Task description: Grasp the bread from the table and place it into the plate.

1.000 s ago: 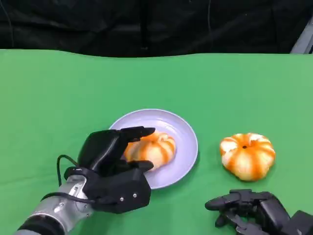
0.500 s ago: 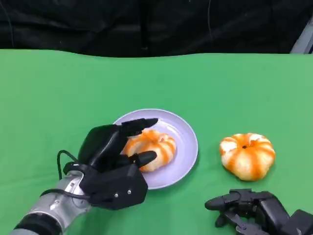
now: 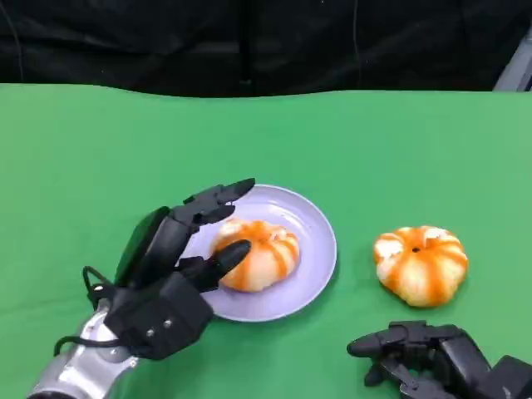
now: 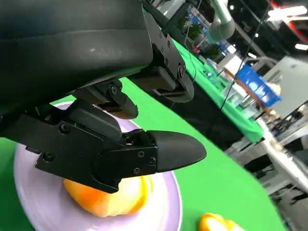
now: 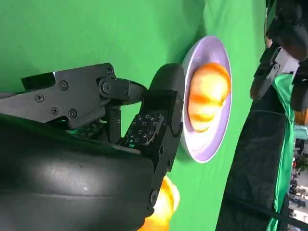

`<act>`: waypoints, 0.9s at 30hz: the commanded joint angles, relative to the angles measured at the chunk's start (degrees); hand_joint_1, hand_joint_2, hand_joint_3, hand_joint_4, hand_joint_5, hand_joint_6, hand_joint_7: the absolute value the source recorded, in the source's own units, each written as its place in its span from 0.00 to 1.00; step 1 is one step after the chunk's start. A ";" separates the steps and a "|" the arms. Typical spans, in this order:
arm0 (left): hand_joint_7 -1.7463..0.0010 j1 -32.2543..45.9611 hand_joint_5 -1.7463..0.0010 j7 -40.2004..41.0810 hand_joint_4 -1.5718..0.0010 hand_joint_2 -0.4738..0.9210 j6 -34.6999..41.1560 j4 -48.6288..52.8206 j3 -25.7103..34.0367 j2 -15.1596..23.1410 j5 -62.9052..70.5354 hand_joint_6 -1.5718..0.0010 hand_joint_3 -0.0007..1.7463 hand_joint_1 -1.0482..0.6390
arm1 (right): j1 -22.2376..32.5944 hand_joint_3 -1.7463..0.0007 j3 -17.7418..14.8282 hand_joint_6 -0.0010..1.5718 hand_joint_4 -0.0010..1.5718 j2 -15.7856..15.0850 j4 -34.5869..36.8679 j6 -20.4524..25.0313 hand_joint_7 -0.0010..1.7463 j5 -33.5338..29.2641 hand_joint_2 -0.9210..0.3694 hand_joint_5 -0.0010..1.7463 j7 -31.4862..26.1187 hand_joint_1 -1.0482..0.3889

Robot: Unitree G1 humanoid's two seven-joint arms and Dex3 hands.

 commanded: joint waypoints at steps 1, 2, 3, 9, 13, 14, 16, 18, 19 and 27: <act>1.00 2.23 0.99 -3.98 0.53 1.00 -3.70 -1.72 3.27 -0.13 -5.34 0.65 0.38 0.15 | 0.06 0.77 -0.28 0.73 0.53 -0.74 0.75 -0.27 0.14 0.25 0.00 0.68 0.13 0.70; 1.00 2.58 0.99 -4.62 0.52 1.00 -4.71 -1.58 4.04 -0.68 -6.73 0.65 0.36 0.16 | 0.05 0.77 -0.28 0.73 0.53 -0.76 0.82 -0.28 0.14 0.29 0.00 0.68 0.22 0.70; 1.00 2.78 0.99 -5.13 0.51 1.00 -5.40 -1.42 4.63 -1.08 -7.59 0.65 0.35 0.16 | 0.04 0.77 -0.27 0.73 0.52 -0.76 0.86 -0.28 0.14 0.30 0.00 0.69 0.27 0.70; 1.00 4.40 0.99 -10.17 0.50 1.00 -8.61 -0.52 7.64 -2.12 -12.43 0.67 0.34 0.17 | -0.47 0.77 -0.36 0.73 0.52 -0.76 1.73 -0.74 0.14 0.42 0.00 0.70 0.67 0.70; 1.00 5.42 0.99 -14.53 0.49 1.00 -10.17 -0.12 9.43 -2.40 -15.82 0.68 0.33 0.19 | -0.62 0.77 -0.30 0.73 0.52 -0.79 1.96 -1.14 0.14 -0.17 0.00 0.70 0.19 0.69; 1.00 5.81 0.99 -15.72 0.50 1.00 -10.40 -0.20 9.90 -2.44 -16.88 0.68 0.33 0.19 | -0.64 0.77 -0.34 0.73 0.52 -0.75 2.07 -1.14 0.14 0.11 0.00 0.70 0.45 0.69; 1.00 6.66 0.99 -18.21 0.50 1.00 -10.48 -0.67 10.94 -2.77 -19.37 0.68 0.33 0.20 | -0.67 0.77 -0.42 0.73 0.52 -0.73 2.25 -1.05 0.14 0.56 0.00 0.70 0.88 0.70; 1.00 7.43 0.99 -21.46 0.49 1.00 -10.57 -0.97 12.15 -3.34 -22.80 0.68 0.32 0.22 | -0.71 0.77 -0.46 0.73 0.52 -0.84 2.47 -1.29 0.14 0.60 0.00 0.70 1.02 0.70; 1.00 7.62 0.99 -22.88 0.49 1.00 -10.59 -1.02 12.66 -3.60 -24.11 0.67 0.31 0.22 | -0.73 0.77 -0.47 0.73 0.51 -0.88 2.57 -1.47 0.14 0.59 0.00 0.70 1.07 0.70; 0.99 8.94 0.98 -33.57 0.46 1.00 -7.07 -2.00 18.65 -6.78 -36.30 0.66 0.28 0.23 | -0.51 0.77 -0.80 0.73 0.51 -0.95 1.97 -0.43 0.14 1.25 0.00 0.71 1.63 0.70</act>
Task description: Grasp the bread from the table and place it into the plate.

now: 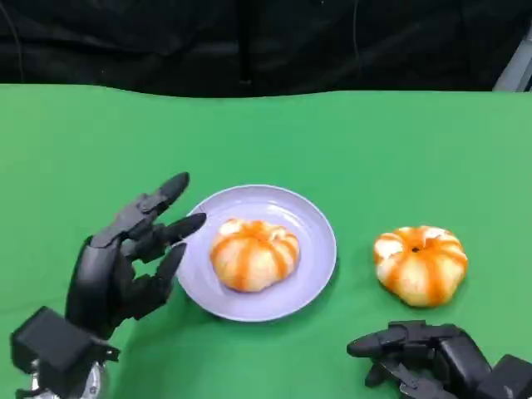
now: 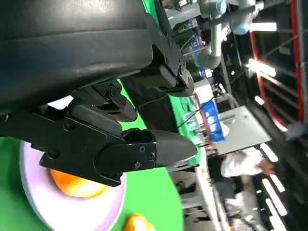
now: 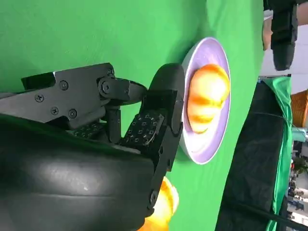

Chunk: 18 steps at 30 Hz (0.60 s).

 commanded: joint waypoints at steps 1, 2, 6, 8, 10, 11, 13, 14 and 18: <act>0.99 0.68 0.98 -3.53 0.45 1.00 2.47 -0.82 3.63 -0.71 -4.41 0.65 0.27 0.23 | 0.31 0.77 -0.52 0.73 0.51 -0.95 0.22 0.69 0.14 0.47 0.00 0.71 0.17 0.70; 0.99 0.67 0.97 -3.94 0.45 1.00 2.69 -0.84 4.06 -0.85 -4.55 0.65 0.27 0.23 | 0.32 0.77 -0.54 0.73 0.51 -0.96 0.21 0.72 0.14 0.48 0.00 0.71 0.20 0.70; 0.99 0.80 0.97 -5.98 0.45 1.00 4.17 -1.00 6.50 -1.34 -6.45 0.64 0.27 0.23 | -0.16 0.77 -0.75 0.73 0.51 -0.78 1.35 0.20 0.14 1.03 0.00 0.71 1.02 0.69; 0.99 1.03 0.97 -6.70 0.45 1.00 4.47 -1.01 7.44 -1.36 -6.69 0.64 0.28 0.23 | -0.27 0.77 -0.77 0.73 0.51 -0.77 1.33 0.07 0.14 0.71 0.00 0.71 0.80 0.69; 0.99 1.46 0.97 -7.53 0.44 1.00 5.12 -1.21 8.24 -1.42 -7.00 0.64 0.28 0.23 | -0.20 0.77 -0.74 0.73 0.52 -0.89 1.07 -0.05 0.14 0.17 0.00 0.69 0.32 0.69; 0.99 1.57 0.97 -7.88 0.44 1.00 5.40 -1.31 8.60 -1.51 -7.06 0.63 0.28 0.23 | -0.20 0.78 -0.73 0.73 0.52 -0.92 1.05 -0.15 0.14 0.02 0.00 0.69 0.20 0.69; 0.99 1.63 0.97 -8.38 0.44 1.00 5.73 -1.48 9.18 -1.70 -6.98 0.63 0.28 0.23 | -0.20 0.78 -0.72 0.73 0.52 -0.94 1.07 -0.26 0.14 -0.11 0.00 0.68 0.09 0.69; 0.99 1.64 0.97 -8.54 0.44 1.00 5.82 -1.54 9.38 -1.78 -6.91 0.63 0.28 0.23 | -0.20 0.78 -0.72 0.73 0.52 -0.94 1.08 -0.26 0.14 -0.12 0.00 0.68 0.08 0.69; 0.98 3.87 0.96 -9.58 0.42 1.00 7.34 -2.25 11.01 -1.73 -8.10 0.61 0.27 0.23 | 0.05 0.77 -0.70 0.73 0.52 -0.86 0.50 0.21 0.14 0.16 0.00 0.68 0.30 0.69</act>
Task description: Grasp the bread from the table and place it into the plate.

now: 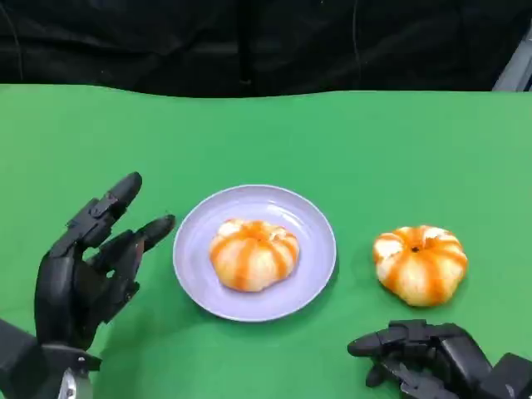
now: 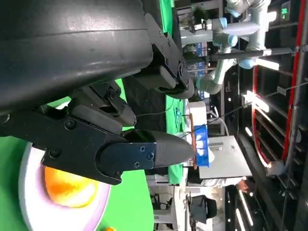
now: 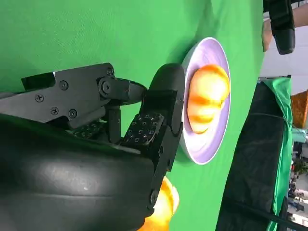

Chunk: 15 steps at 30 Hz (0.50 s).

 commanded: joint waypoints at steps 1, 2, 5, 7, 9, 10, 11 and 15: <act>0.98 2.68 0.97 -1.01 0.42 1.00 2.08 -1.68 1.89 0.44 -1.39 0.61 0.26 0.23 | 0.44 0.77 -0.36 0.73 0.52 -0.85 -0.04 0.36 0.14 0.36 0.00 0.68 -0.02 0.69; 0.98 3.26 0.97 -1.11 0.42 1.00 2.71 -2.08 2.05 0.31 -1.49 0.60 0.25 0.23 | 0.43 0.77 -0.40 0.73 0.52 -0.88 -0.03 0.41 0.14 0.42 0.00 0.68 0.02 0.69; 0.99 4.21 0.97 -1.62 0.42 1.00 3.67 -2.76 2.33 0.08 -1.60 0.60 0.24 0.23 | 0.41 0.77 -0.46 0.72 0.52 -0.99 0.03 0.40 0.14 0.35 0.00 0.68 -0.04 0.69; 0.99 5.00 0.97 -2.18 0.43 1.00 3.58 -2.77 2.45 0.06 -1.36 0.60 0.23 0.24 | 0.34 0.77 -0.52 0.72 0.52 -1.17 0.33 -0.02 0.14 0.36 0.00 0.68 0.17 0.69; 0.99 5.66 0.97 -2.54 0.43 1.00 3.35 -2.72 2.61 0.04 -1.02 0.60 0.23 0.24 | 0.30 0.77 -0.58 0.72 0.52 -1.25 0.44 -0.05 0.14 0.45 0.00 0.68 0.34 0.69; 0.99 5.89 0.97 -2.61 0.42 1.00 3.27 -2.70 2.67 0.01 -0.86 0.60 0.23 0.24 | 0.30 0.77 -0.60 0.72 0.52 -1.27 0.46 -0.03 0.14 0.44 0.00 0.68 0.35 0.69; 0.99 6.03 0.97 -2.66 0.42 1.00 3.23 -2.70 2.74 -0.03 -0.75 0.60 0.23 0.24 | 0.30 0.77 -0.61 0.72 0.52 -1.28 0.46 -0.01 0.14 0.42 0.00 0.68 0.34 0.69; 0.99 7.35 0.97 -3.06 0.41 1.00 3.45 -2.91 2.76 -0.10 -0.46 0.60 0.22 0.24 | 0.31 0.77 -0.50 0.72 0.52 -1.21 0.33 -0.05 0.14 -0.03 0.00 0.68 -0.07 0.69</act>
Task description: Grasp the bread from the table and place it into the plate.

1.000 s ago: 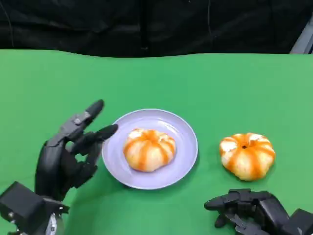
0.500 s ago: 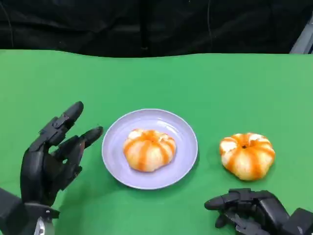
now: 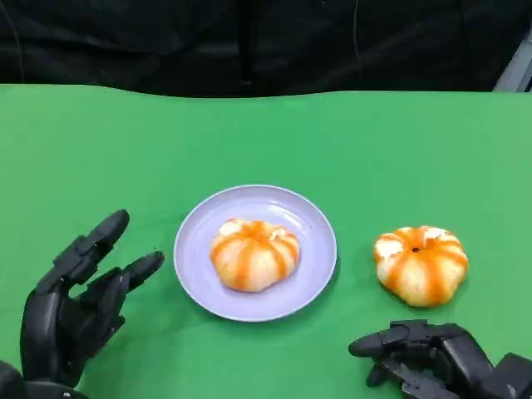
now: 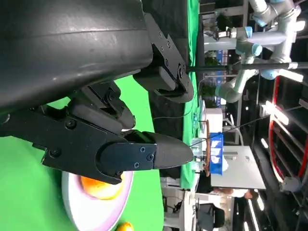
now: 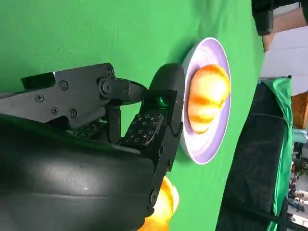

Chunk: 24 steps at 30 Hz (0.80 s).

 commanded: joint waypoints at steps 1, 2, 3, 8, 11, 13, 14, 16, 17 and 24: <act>0.99 1.70 0.97 -0.87 0.41 1.00 0.20 -0.72 0.38 0.37 0.30 0.60 0.22 0.24 | 0.29 0.77 -0.30 0.72 0.52 -1.04 0.31 -0.09 0.14 -0.26 0.00 0.68 -0.54 0.69; 0.99 1.79 0.97 -0.87 0.41 1.00 0.24 -0.78 0.41 0.35 0.37 0.60 0.22 0.24 | 0.29 0.77 -0.28 0.72 0.51 -1.04 0.29 -0.10 0.14 -0.35 0.00 0.68 -0.63 0.69; 0.99 1.98 0.97 -1.04 0.41 1.00 0.10 -0.65 0.41 0.33 0.44 0.59 0.22 0.25 | 0.27 0.77 -0.33 0.72 0.52 -0.99 0.33 0.00 0.14 -0.07 0.00 0.68 -0.40 0.69; 0.99 2.76 0.97 -0.86 0.40 1.00 -0.46 -0.23 0.12 0.41 1.57 0.58 0.18 0.33 | 0.31 0.77 -0.26 0.73 0.52 -1.03 0.08 0.21 0.14 -0.32 0.00 0.69 -0.58 0.69; 0.99 3.23 0.97 1.34 0.40 1.00 -1.26 0.01 -0.34 0.35 4.50 0.56 0.12 0.46 | 0.32 0.77 -0.35 0.72 0.52 -0.91 0.04 0.55 0.14 0.03 0.00 0.69 -0.38 0.69; 0.99 3.53 0.97 3.63 0.41 1.00 -2.55 0.63 -0.80 0.33 7.51 0.56 0.09 0.53 | 0.23 0.77 -0.33 0.72 0.52 -1.03 0.19 0.25 0.14 -0.25 0.00 0.69 -0.56 0.69; 0.99 3.60 0.98 4.38 0.41 1.00 -2.99 0.85 -0.93 0.33 8.45 0.55 0.07 0.56 | 0.20 0.77 -0.32 0.73 0.52 -1.07 0.23 0.16 0.14 -0.33 0.00 0.68 -0.62 0.69; 0.99 3.63 0.98 5.80 0.41 1.00 -3.63 1.53 -1.20 0.20 9.96 0.54 0.07 0.59 | 0.18 0.77 -0.29 0.73 0.52 -1.13 0.33 0.08 0.14 -0.38 0.00 0.68 -0.53 0.69; 0.98 3.61 0.98 6.27 0.41 1.00 -3.81 1.75 -1.29 0.17 10.37 0.53 0.07 0.61 | 0.18 0.77 -0.30 0.72 0.52 -1.13 0.34 0.10 0.14 -0.36 0.00 0.68 -0.47 0.69; 0.94 3.69 0.96 12.71 0.36 1.00 -6.77 2.78 -2.71 1.67 17.75 0.38 0.12 0.67 | 0.29 0.77 -0.35 0.72 0.52 -1.28 0.17 -0.39 0.14 -0.68 0.00 0.68 -0.73 0.69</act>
